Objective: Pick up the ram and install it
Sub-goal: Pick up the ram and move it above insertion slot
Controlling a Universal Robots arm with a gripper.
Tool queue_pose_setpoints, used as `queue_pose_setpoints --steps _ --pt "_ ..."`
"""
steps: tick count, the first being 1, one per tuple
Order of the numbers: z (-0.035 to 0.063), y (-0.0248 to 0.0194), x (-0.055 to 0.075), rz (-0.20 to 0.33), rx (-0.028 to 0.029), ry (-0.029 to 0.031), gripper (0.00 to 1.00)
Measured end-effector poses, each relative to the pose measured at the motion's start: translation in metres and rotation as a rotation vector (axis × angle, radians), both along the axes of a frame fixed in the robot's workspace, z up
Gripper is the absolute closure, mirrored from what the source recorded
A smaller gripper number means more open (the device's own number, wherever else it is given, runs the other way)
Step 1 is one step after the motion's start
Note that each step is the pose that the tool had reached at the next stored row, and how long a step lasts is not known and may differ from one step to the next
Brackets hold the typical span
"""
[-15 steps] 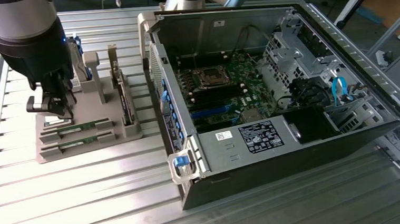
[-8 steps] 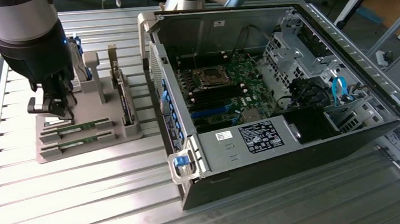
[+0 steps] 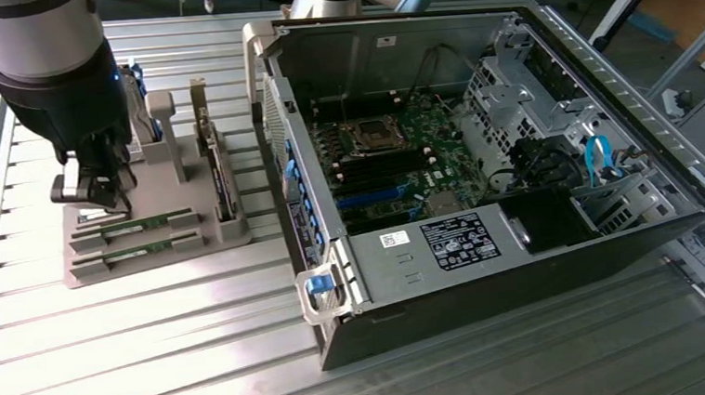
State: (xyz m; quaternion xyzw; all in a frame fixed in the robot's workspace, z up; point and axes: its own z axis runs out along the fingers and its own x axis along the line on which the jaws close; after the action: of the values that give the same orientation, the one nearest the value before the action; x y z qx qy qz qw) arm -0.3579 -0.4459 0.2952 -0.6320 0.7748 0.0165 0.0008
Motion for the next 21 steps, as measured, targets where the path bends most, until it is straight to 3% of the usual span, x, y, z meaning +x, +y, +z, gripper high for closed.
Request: queue_pose_setpoints --steps 21 --pt "-0.0108 0.0000 0.000 0.000 0.0000 0.0001 0.64"
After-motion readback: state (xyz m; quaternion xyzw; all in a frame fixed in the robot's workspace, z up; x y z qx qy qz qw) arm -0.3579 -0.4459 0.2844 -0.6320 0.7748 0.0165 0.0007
